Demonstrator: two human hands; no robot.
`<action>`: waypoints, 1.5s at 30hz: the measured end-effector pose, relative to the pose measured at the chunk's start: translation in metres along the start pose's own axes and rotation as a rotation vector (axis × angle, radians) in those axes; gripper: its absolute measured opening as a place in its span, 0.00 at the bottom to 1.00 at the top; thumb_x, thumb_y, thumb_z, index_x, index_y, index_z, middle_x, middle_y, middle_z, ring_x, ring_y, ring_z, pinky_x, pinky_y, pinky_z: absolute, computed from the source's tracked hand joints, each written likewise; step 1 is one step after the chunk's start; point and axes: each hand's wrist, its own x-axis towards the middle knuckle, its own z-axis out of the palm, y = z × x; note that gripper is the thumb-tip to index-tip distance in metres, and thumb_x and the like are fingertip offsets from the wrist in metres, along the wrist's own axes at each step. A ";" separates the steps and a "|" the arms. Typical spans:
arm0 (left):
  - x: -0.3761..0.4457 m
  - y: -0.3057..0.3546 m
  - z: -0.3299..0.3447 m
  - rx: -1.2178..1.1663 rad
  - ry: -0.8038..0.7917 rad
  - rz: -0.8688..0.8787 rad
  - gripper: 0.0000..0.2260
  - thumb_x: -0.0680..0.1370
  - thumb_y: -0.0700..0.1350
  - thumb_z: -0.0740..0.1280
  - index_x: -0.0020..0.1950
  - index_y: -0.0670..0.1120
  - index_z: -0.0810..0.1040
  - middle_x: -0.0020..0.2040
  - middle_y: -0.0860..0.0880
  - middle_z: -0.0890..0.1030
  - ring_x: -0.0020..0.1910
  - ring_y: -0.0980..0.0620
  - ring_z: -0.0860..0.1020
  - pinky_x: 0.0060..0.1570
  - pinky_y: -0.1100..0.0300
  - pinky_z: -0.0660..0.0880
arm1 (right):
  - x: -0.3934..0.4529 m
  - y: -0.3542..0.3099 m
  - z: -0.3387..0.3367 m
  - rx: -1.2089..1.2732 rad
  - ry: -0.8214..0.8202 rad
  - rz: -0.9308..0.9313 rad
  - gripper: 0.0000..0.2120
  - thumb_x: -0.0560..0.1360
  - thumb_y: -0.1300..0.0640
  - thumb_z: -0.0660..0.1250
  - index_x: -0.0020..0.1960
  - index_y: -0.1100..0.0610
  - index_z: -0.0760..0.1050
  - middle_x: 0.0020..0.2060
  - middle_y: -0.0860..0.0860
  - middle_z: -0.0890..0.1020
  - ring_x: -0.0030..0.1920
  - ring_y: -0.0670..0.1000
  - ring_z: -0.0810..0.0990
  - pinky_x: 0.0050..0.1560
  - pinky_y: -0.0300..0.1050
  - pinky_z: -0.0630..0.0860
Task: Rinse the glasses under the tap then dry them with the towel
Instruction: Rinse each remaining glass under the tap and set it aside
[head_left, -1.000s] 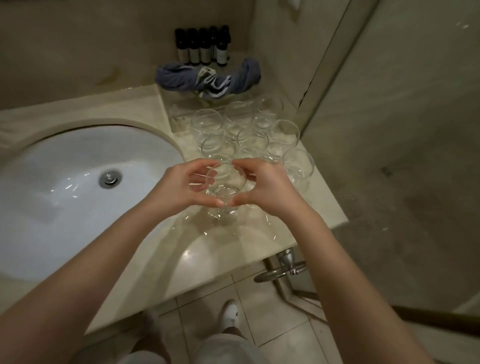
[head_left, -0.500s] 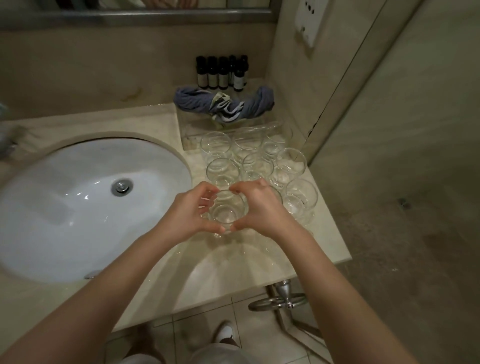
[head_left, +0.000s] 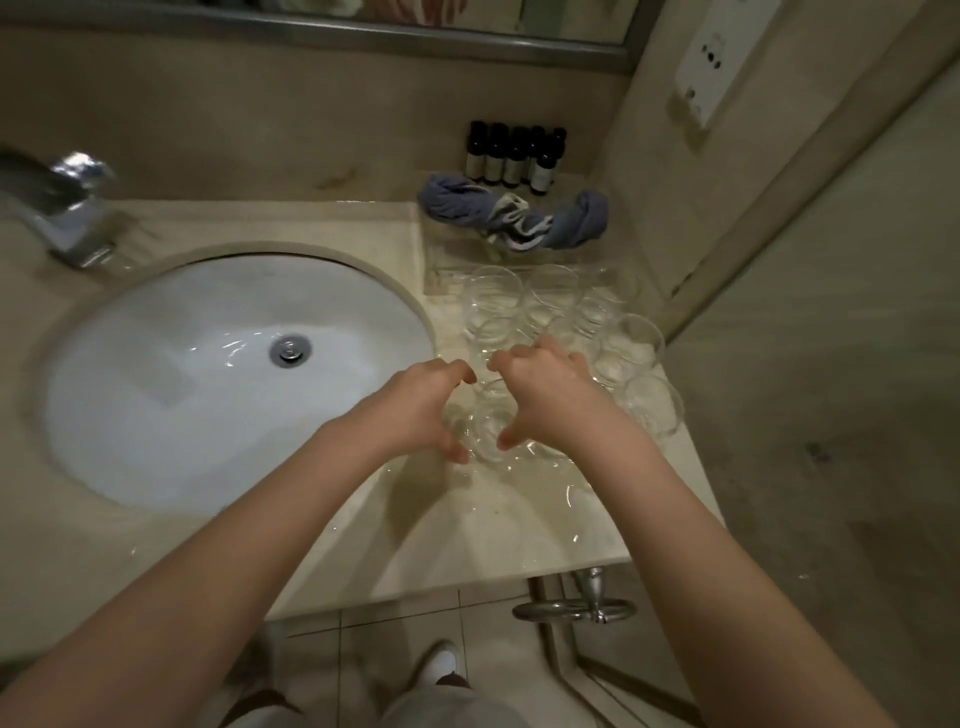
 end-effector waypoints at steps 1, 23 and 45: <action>-0.005 -0.009 -0.008 0.051 -0.023 -0.018 0.38 0.65 0.51 0.80 0.71 0.51 0.68 0.65 0.49 0.73 0.62 0.48 0.73 0.60 0.51 0.73 | 0.002 -0.009 -0.005 -0.008 0.005 -0.008 0.35 0.67 0.48 0.77 0.69 0.54 0.67 0.63 0.51 0.74 0.68 0.56 0.64 0.63 0.56 0.65; -0.254 -0.365 -0.243 0.161 0.089 -0.366 0.34 0.64 0.52 0.81 0.67 0.54 0.72 0.62 0.54 0.76 0.59 0.51 0.75 0.56 0.55 0.71 | 0.141 -0.450 -0.070 0.049 0.017 -0.324 0.34 0.69 0.52 0.76 0.71 0.52 0.66 0.61 0.52 0.75 0.63 0.55 0.69 0.55 0.50 0.70; -0.304 -0.460 -0.260 0.072 0.269 -0.649 0.30 0.67 0.49 0.78 0.67 0.49 0.73 0.61 0.48 0.77 0.55 0.46 0.78 0.48 0.56 0.72 | 0.195 -0.551 -0.073 0.152 0.001 -0.522 0.35 0.67 0.54 0.78 0.70 0.53 0.68 0.62 0.54 0.77 0.60 0.56 0.76 0.55 0.50 0.75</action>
